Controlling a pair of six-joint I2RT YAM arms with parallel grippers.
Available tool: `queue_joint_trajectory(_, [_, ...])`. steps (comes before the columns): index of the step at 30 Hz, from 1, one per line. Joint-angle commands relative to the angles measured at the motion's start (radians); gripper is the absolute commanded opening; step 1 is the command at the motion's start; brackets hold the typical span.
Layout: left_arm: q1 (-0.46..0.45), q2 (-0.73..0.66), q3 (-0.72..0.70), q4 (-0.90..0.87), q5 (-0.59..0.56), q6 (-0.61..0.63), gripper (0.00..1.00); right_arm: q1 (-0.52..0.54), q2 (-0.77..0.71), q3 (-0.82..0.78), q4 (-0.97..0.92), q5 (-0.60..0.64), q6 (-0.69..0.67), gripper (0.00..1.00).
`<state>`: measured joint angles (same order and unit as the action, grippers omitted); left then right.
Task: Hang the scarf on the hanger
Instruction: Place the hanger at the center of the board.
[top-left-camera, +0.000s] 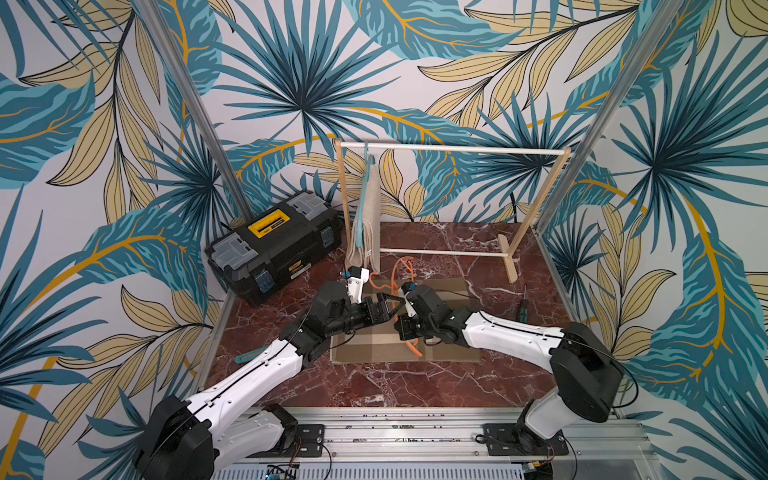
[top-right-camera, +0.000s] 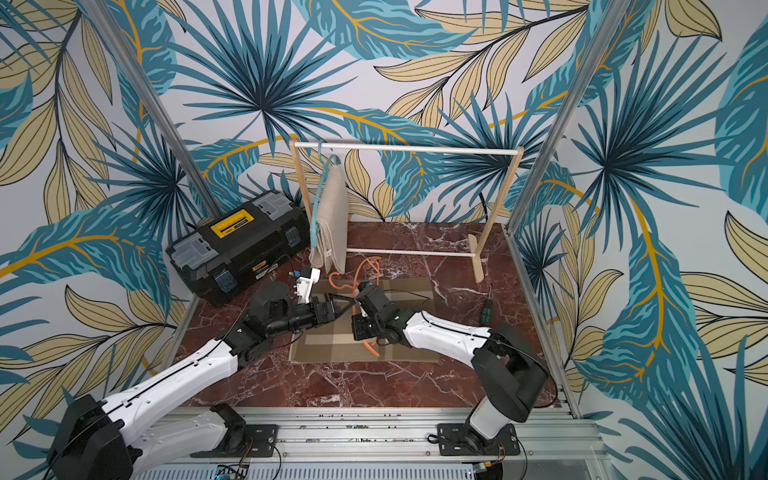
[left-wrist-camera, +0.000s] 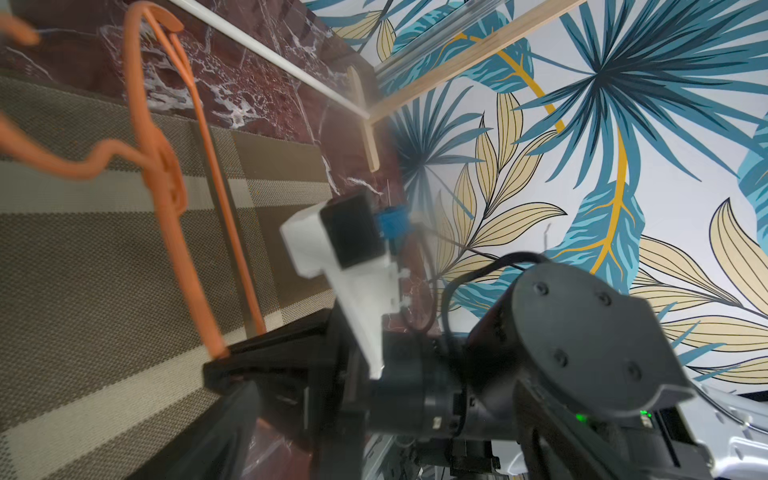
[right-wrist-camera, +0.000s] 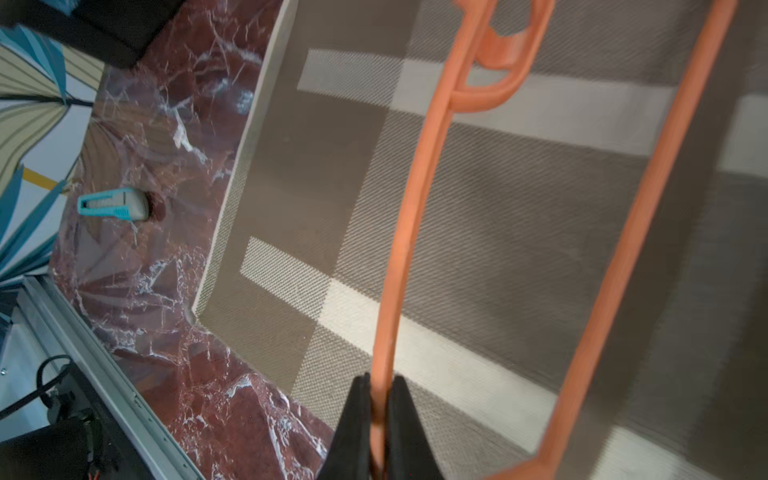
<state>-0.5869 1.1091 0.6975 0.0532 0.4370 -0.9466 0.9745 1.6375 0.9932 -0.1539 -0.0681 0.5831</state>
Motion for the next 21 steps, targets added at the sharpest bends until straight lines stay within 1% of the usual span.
queue_joint_trajectory(1, [0.004,-0.01,0.01,0.028,-0.003,0.014,1.0,0.023,0.045,0.016,0.004,0.016,0.033,0.0])
queue_joint_trajectory(10, [0.006,0.012,0.006,0.035,0.003,0.019,1.0,0.043,0.1,0.047,-0.053,-0.042,0.028,0.0])
queue_joint_trajectory(14, [0.006,0.016,0.008,0.033,0.0,0.021,1.0,0.044,0.084,0.035,-0.067,-0.082,0.009,0.0])
queue_joint_trajectory(15, [0.006,0.015,0.008,0.029,-0.002,0.023,1.0,0.043,0.072,0.026,-0.064,-0.085,0.007,0.07])
queue_joint_trajectory(17, [0.006,0.011,0.008,0.025,-0.003,0.025,1.0,0.043,0.049,0.019,-0.077,-0.073,0.005,0.4])
queue_joint_trajectory(18, [0.007,0.01,0.008,0.025,-0.003,0.026,1.0,0.043,0.036,0.016,-0.086,-0.066,0.005,0.49])
queue_joint_trajectory(20, [0.007,0.008,0.008,0.025,-0.004,0.025,1.0,0.037,0.006,0.003,-0.09,-0.048,0.007,0.58])
queue_joint_trajectory(21, [0.008,0.008,0.008,0.025,-0.005,0.025,1.0,0.028,-0.017,-0.003,-0.092,-0.041,0.009,0.68])
